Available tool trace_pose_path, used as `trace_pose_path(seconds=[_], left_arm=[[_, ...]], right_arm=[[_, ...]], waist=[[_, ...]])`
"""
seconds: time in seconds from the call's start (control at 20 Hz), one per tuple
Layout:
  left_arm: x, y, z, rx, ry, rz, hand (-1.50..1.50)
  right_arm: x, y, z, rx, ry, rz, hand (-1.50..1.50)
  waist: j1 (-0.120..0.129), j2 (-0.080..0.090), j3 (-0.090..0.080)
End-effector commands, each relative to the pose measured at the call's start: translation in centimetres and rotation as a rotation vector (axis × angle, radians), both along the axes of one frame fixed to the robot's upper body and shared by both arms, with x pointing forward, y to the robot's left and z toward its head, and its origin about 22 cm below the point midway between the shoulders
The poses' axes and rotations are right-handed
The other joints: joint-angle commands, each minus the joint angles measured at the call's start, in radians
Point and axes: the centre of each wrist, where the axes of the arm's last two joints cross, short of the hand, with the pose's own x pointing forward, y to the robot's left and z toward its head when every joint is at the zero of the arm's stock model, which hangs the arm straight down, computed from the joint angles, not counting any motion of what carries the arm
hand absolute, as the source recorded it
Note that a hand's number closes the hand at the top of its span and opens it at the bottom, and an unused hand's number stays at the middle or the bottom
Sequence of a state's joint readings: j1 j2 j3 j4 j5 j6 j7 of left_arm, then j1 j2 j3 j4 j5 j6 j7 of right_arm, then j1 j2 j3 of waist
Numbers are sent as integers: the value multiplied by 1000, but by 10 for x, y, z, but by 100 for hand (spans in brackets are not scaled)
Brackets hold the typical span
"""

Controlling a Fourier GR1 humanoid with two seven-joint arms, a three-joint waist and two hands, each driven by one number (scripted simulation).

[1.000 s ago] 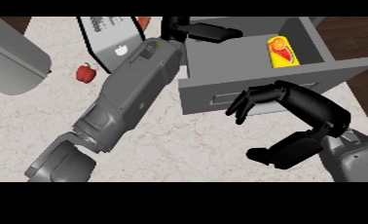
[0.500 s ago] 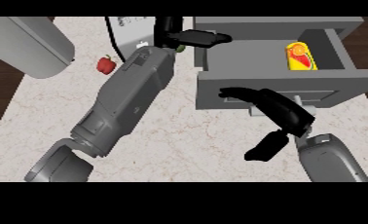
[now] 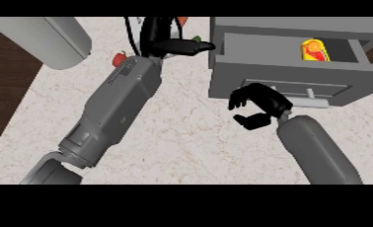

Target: Pick up the cup, place it into the drawer and close the drawer

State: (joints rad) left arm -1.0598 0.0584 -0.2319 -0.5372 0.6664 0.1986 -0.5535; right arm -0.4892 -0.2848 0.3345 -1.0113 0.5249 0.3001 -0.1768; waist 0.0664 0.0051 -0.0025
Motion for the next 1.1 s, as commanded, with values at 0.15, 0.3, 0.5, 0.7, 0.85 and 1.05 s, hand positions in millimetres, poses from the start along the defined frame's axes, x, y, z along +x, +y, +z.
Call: trace_pose_path(seconds=[0.15, 0.3, 0.5, 0.7, 0.85, 1.05], left_arm=[[-6, 23, -7, -19, 8, -4, -150], [-10, 43, -14, -21, 4, -46, -150], [-13, 61, -18, -14, 15, -47, -150], [-15, 65, -19, -2, 2, -66, -150], [-16, 69, -21, -6, 15, -71, -150], [-17, 67, -18, -5, -6, -110, -150]], right_arm=[[47, -18, 5, 96, -82, -84, 150], [64, -40, 28, 146, -139, -177, 150], [83, -59, 57, 192, -218, -246, 150], [92, -72, 79, 213, -243, -317, 150], [95, -85, 97, 240, -242, -324, 150], [99, -87, 113, 250, -245, -316, 150]], waist=[[45, 15, 7], [81, 19, 8], [95, 25, 8], [119, 39, 8], [117, 37, 7], [128, 44, 6]])
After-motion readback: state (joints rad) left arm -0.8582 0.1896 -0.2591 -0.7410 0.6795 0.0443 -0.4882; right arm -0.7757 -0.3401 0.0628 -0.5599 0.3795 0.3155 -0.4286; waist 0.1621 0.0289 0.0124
